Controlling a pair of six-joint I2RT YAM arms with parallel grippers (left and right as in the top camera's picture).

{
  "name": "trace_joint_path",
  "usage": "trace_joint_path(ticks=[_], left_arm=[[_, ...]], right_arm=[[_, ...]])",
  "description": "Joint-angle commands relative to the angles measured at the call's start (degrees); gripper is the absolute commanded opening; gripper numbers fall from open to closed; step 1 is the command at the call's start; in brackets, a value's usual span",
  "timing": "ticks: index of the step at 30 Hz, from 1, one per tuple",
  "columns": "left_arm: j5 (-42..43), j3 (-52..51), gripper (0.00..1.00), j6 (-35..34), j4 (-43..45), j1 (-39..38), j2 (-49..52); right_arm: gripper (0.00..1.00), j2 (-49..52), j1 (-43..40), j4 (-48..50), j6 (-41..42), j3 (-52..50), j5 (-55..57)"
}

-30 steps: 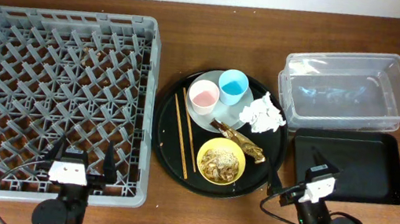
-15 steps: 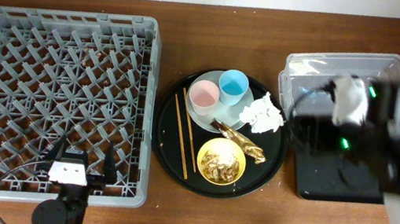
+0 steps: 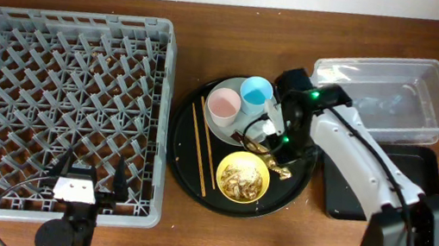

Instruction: Sort waste into correct bins and load items into the dishwasher rack

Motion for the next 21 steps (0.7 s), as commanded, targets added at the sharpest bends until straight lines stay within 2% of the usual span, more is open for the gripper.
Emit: trace_joint_path(ticks=[1, 3, 7, 11, 15, 18, 19, 20, 21], left_arm=[[0.61, -0.39, 0.99, 0.87, 0.2, -0.31, -0.31], [0.61, -0.39, 0.99, 0.9, 0.2, -0.31, -0.31], [0.61, -0.39, 0.99, 0.9, 0.2, -0.31, -0.31], [0.61, -0.39, 0.99, 0.9, 0.2, -0.31, -0.31], [0.61, -0.39, 0.99, 0.9, 0.2, -0.31, -0.31], [0.61, -0.39, 0.99, 0.9, 0.2, -0.31, -0.31], [0.61, -0.39, 0.99, 0.9, 0.2, -0.31, -0.31], [0.61, -0.39, 0.99, 0.87, 0.2, -0.31, -0.31], [0.61, -0.39, 0.99, 0.9, 0.2, -0.31, -0.31]], right_arm=[[0.04, 1.84, 0.48, 5.2, 6.05, -4.63, 3.37], [0.04, 1.84, 0.52, 7.5, 7.96, -7.98, 2.58], [0.04, 1.84, 0.55, 9.09, 7.91, -9.75, -9.11], [0.04, 1.84, 2.93, 9.27, 7.89, -10.01, -12.09], [0.15, 1.84, 9.22, 9.68, 7.8, -10.01, -11.32], [0.18, 1.84, 11.04, 9.44, 7.69, -9.99, -1.03], [0.21, 1.81, 10.58, 9.18, 7.69, -9.99, 3.54], [0.28, 1.81, 10.05, 9.27, 7.69, -9.99, 6.21], [0.48, 1.81, 9.33, 9.97, 7.67, -9.99, 8.87]])
